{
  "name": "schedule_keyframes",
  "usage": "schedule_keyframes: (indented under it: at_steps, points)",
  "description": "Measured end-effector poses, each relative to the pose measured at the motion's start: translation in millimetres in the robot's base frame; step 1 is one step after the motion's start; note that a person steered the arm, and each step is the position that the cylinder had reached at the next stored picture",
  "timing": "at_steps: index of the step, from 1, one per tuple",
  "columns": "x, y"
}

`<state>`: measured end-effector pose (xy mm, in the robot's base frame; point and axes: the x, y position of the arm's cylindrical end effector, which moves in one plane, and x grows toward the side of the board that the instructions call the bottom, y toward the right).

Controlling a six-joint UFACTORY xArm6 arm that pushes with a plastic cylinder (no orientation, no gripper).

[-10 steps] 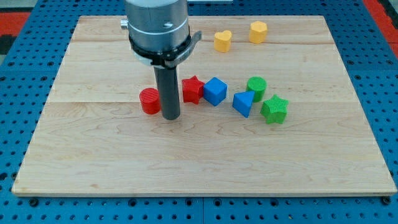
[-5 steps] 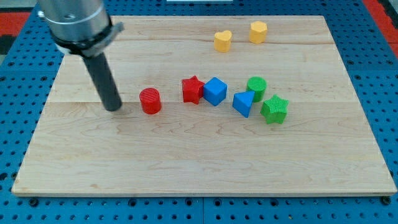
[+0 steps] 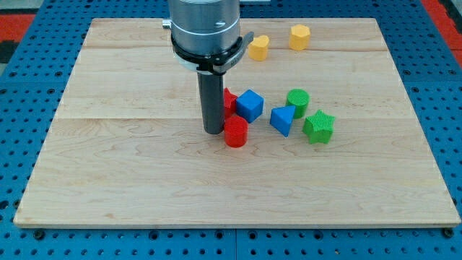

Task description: Move the red circle to the bottom right side of the blue cube

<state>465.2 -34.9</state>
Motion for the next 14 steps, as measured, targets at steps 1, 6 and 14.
schedule_keyframes:
  at_steps: [1,6,14]
  points:
    - [6.6,-5.1]
    - [1.8,-31.3]
    - [-81.2,-54.2]
